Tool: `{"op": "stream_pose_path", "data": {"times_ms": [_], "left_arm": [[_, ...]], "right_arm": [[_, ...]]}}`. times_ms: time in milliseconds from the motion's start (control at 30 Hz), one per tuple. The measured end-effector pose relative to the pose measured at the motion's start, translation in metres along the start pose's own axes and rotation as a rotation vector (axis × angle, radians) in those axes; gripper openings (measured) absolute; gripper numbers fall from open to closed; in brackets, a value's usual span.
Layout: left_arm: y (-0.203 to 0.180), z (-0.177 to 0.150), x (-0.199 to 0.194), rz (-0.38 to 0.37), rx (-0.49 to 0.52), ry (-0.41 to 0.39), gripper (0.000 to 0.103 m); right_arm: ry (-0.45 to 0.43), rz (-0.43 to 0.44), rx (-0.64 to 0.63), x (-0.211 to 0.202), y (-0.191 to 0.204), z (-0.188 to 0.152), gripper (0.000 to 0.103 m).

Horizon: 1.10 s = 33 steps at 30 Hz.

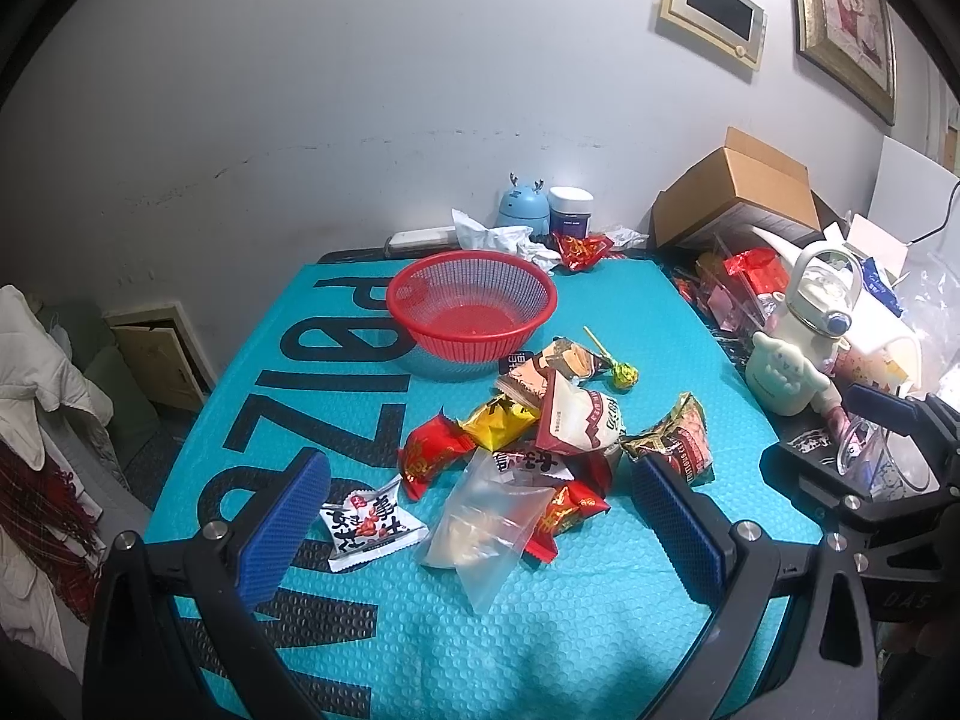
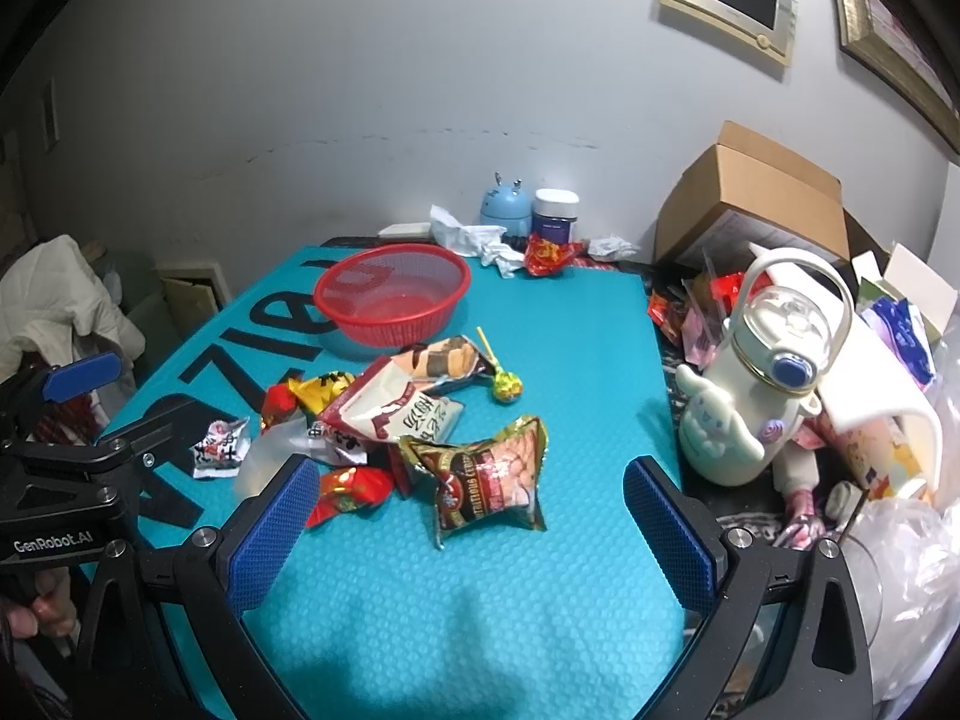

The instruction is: Organize snacks

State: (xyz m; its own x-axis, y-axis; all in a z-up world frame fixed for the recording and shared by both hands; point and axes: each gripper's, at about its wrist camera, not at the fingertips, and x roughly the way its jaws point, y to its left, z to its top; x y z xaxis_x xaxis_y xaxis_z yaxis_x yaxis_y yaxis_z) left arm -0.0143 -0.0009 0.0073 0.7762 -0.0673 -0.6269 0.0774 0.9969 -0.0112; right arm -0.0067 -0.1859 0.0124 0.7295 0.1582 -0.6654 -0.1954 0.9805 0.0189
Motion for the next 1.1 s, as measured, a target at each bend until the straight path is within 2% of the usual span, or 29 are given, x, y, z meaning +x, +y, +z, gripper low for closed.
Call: {"op": "stream_pose_path", "data": {"times_ms": [1100], "left_arm": [[-0.001, -0.015, -0.024, -0.009, -0.026, -0.022, 0.103]], "right_arm": [[-0.033, 0.034, -0.007, -0.022, 0.007, -0.014, 0.103]]}}
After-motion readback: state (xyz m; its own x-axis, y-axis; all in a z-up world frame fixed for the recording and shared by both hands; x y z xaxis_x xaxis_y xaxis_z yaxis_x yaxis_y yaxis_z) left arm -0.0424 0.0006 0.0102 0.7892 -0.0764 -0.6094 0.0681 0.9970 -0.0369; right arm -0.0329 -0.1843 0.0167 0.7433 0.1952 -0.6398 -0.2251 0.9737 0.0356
